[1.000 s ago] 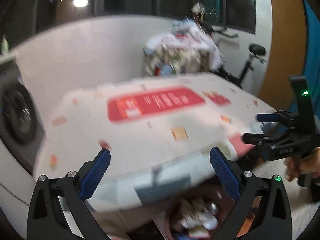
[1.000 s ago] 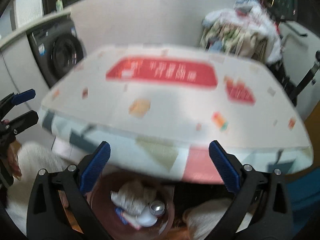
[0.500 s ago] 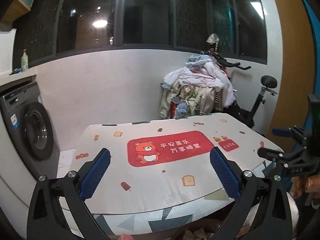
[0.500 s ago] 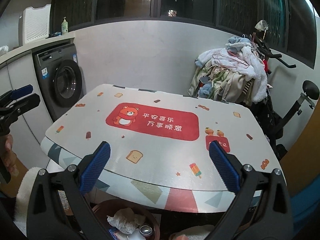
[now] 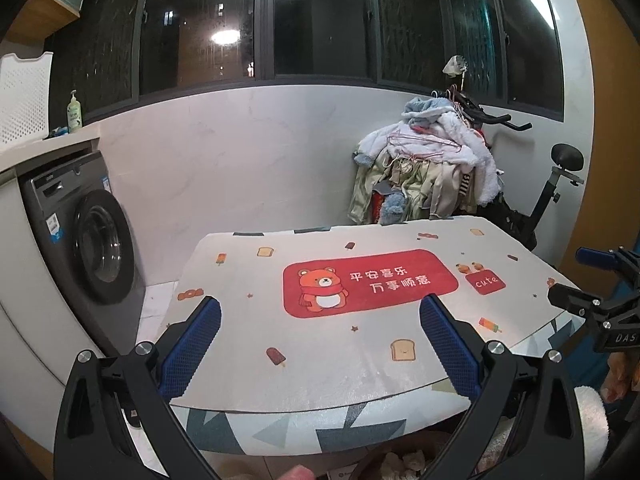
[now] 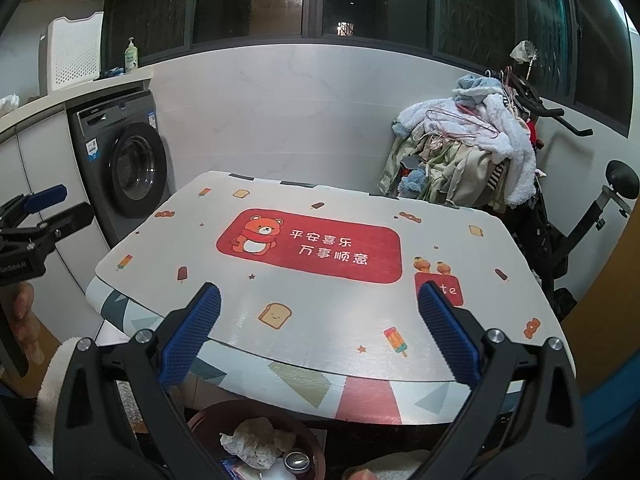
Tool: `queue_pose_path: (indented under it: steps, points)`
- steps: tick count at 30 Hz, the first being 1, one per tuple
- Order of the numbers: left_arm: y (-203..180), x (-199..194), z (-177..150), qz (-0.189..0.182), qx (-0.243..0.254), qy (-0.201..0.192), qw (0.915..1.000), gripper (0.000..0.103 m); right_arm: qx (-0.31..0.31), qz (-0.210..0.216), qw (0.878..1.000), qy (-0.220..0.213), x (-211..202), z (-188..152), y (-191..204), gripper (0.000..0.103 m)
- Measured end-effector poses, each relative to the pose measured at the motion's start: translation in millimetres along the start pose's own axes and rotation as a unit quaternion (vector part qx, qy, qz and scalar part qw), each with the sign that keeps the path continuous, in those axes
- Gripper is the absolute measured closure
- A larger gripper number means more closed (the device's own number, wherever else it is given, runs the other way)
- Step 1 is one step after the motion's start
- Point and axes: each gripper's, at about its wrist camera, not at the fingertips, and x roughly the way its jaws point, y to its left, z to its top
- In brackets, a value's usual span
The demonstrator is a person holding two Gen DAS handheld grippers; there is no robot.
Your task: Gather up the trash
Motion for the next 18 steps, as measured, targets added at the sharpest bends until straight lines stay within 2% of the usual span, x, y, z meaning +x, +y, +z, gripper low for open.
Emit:
queue_pose_path:
  steps: [18]
  points:
    - [-6.9,1.3,1.4,0.001,0.017,0.005,0.9998,0.006,0.021,-0.006,1.000,-0.010,-4.2,3.7,-10.8,0.006]
